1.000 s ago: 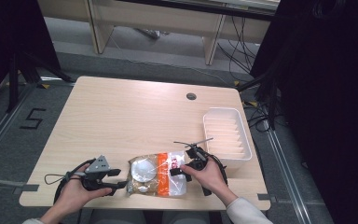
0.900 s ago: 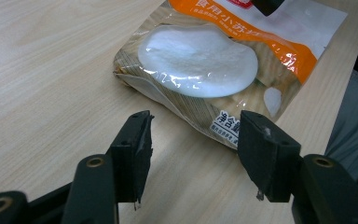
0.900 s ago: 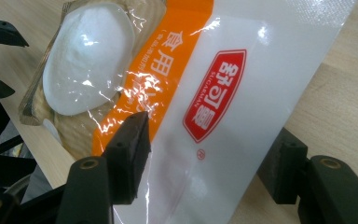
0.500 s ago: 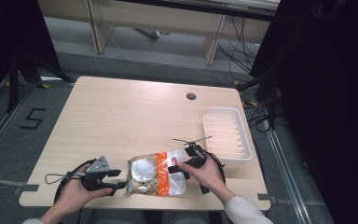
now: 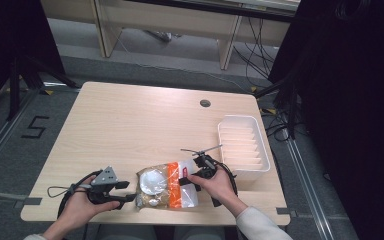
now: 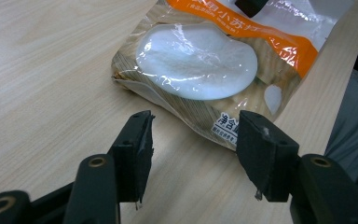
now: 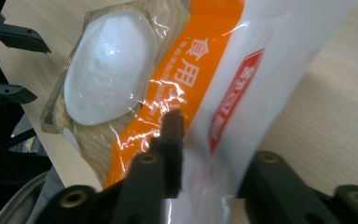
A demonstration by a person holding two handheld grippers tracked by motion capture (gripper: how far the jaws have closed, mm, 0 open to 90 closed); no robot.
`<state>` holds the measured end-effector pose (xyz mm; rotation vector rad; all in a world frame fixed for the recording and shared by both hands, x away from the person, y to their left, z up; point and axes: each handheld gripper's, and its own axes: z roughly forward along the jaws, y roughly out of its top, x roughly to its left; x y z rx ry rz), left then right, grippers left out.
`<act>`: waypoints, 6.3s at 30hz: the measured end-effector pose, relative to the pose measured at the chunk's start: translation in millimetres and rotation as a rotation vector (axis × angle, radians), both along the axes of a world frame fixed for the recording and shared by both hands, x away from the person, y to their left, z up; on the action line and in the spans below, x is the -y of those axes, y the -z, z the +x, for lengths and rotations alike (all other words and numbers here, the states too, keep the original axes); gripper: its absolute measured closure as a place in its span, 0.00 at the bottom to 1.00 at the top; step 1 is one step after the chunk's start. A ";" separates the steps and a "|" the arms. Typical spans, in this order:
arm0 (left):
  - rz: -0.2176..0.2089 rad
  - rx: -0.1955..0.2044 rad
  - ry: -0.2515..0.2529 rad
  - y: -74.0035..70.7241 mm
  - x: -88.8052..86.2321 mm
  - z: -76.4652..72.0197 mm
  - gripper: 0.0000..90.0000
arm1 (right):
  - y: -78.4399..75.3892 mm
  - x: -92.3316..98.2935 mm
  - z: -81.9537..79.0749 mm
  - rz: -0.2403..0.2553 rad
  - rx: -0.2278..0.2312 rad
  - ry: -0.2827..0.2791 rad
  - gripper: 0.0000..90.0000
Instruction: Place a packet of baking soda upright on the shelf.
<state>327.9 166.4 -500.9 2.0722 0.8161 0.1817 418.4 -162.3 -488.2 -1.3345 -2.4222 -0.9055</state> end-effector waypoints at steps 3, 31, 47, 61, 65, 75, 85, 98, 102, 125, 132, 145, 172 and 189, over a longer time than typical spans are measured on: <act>-0.004 0.004 -0.010 -0.6 -0.5 -0.6 0.50 | -5.5 -2.8 1.3 0.009 -0.027 0.005 0.99; -0.029 0.029 -0.035 -3.7 -9.3 -1.0 0.49 | -118.3 -30.9 21.9 -0.296 0.227 -0.506 1.00; -0.032 0.018 -0.040 -3.5 -9.6 -0.6 0.49 | -165.4 -19.5 22.6 -0.529 0.332 -0.732 1.00; -0.035 0.024 -0.048 -3.2 -9.2 -0.5 0.49 | -178.7 -11.4 18.1 -0.605 0.332 -0.963 1.00; -0.034 0.022 -0.047 -3.3 -9.1 -0.4 0.49 | -186.4 -8.7 18.4 -0.609 0.320 -0.954 1.00; -0.037 0.021 -0.050 -3.1 -9.1 -0.2 0.49 | -209.0 -3.2 25.0 -0.607 0.344 -0.958 1.00; -0.039 0.022 -0.052 -3.2 -9.2 -0.3 0.49 | -235.4 4.5 28.4 -0.619 0.372 -0.925 1.00; -0.037 0.023 -0.051 -3.2 -9.1 -0.2 0.49 | -253.6 19.6 39.3 -0.627 0.376 -0.921 1.00; -0.037 0.023 -0.051 -3.3 -9.2 -0.2 0.49 | -256.5 23.3 42.4 -0.633 0.384 -0.923 1.00; -0.036 0.022 -0.051 -3.2 -9.1 -0.1 0.49 | -261.5 53.3 68.3 -0.666 0.409 -0.951 1.00; -0.036 0.022 -0.053 -3.1 -9.0 -0.2 0.49 | -255.0 65.1 75.6 -0.693 0.393 -0.937 1.00; -0.036 0.022 -0.053 -3.1 -9.2 -0.1 0.49 | -239.8 78.9 83.7 -0.702 0.390 -0.980 1.00; -0.042 0.011 -0.048 -2.7 -9.4 0.7 0.49 | -219.1 90.1 94.8 -0.732 0.360 -1.021 1.00; -0.039 0.008 -0.047 -3.0 -9.4 0.6 0.49 | -212.8 94.3 94.1 -0.751 0.338 -1.001 1.00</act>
